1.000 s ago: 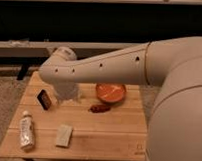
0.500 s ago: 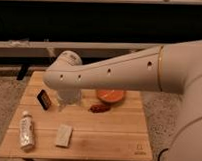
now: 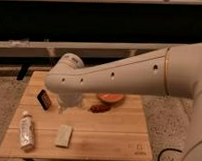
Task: Move the arm in a circular motion
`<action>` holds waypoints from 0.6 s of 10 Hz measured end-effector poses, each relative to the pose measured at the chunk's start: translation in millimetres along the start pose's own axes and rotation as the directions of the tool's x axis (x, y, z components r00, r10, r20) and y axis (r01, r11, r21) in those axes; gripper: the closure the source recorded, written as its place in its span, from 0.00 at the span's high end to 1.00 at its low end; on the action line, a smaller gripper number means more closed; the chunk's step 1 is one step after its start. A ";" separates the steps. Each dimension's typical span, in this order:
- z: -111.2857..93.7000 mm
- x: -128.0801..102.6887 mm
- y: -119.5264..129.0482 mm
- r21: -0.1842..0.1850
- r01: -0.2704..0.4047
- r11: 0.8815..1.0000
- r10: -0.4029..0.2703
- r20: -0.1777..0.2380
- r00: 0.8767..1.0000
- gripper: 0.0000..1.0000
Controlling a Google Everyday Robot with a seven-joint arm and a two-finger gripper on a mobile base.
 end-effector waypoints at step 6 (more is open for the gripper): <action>-0.8 -5.6 -3.3 0.002 0.012 1.000 -0.012 0.013 1.000 0.65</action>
